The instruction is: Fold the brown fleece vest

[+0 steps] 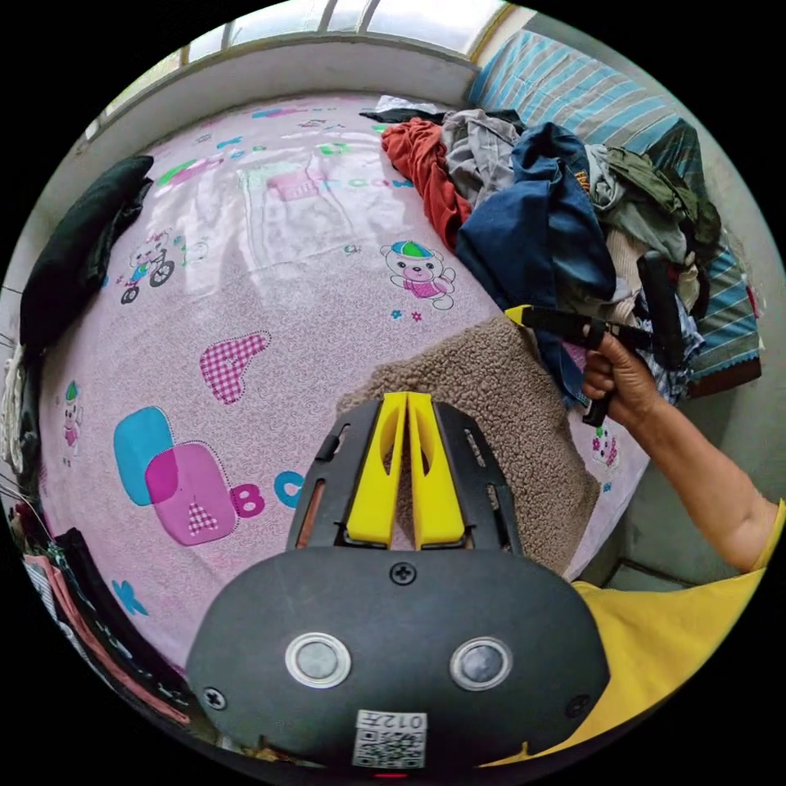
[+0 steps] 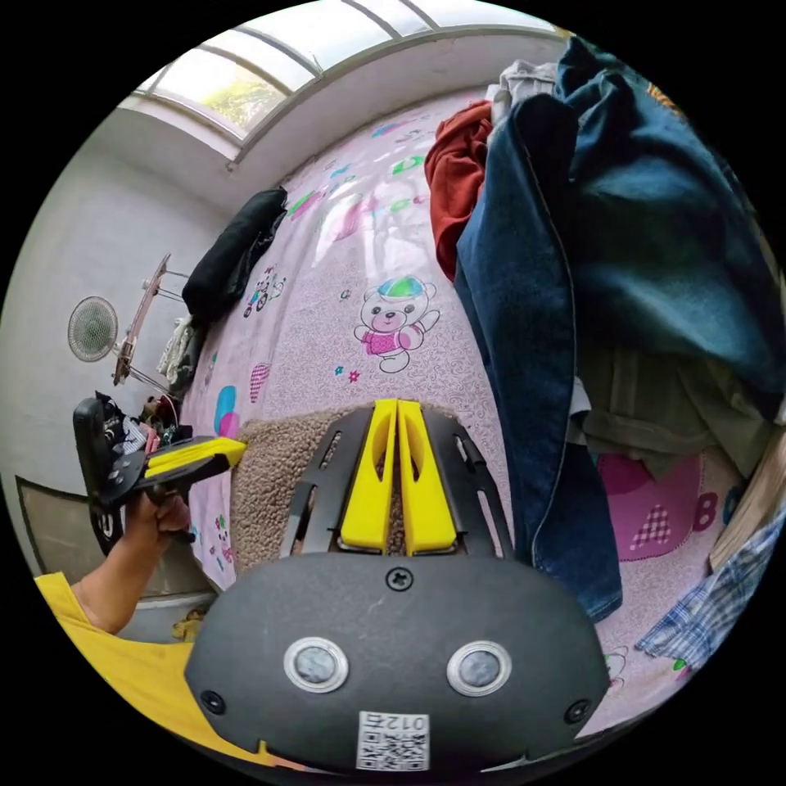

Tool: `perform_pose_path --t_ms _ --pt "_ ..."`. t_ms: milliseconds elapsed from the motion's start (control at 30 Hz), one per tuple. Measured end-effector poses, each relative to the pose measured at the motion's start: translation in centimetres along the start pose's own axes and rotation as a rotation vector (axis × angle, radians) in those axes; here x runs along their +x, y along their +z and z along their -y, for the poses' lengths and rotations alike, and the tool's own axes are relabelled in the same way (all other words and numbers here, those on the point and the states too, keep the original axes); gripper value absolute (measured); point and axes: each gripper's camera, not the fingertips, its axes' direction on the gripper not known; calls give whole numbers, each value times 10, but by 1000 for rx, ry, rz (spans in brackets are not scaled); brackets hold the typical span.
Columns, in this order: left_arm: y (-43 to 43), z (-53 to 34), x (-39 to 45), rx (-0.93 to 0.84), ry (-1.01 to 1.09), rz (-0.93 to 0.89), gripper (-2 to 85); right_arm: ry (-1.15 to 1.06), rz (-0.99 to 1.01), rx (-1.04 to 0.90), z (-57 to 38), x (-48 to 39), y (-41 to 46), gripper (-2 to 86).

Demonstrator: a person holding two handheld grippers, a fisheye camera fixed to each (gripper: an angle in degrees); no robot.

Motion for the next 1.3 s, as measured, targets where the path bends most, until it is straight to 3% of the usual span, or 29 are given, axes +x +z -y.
perform_pose_path --t_ms 300,333,467,633,767,867,967,1300 --pt "-8 15 -5 31 48 203 1 -41 143 62 -69 -32 -34 2" --pt "-2 24 -17 4 33 180 1 -55 164 53 -69 -37 -32 3" --pt "9 42 -68 -70 29 -190 1 -252 175 -29 -53 -85 -19 5" --pt "-15 1 -77 48 26 -223 2 -372 183 -147 39 -97 -9 12" --pt "-3 -56 4 62 277 -190 1 -378 351 -494 162 -114 46 42" --pt "23 -81 57 38 419 -57 0 -412 273 -824 209 -141 122 81" --pt "49 -90 72 19 446 -69 -1 -368 244 -1149 225 -149 188 110" --pt "91 -77 28 18 370 -252 -2 -424 -7 -1493 247 -168 268 102"
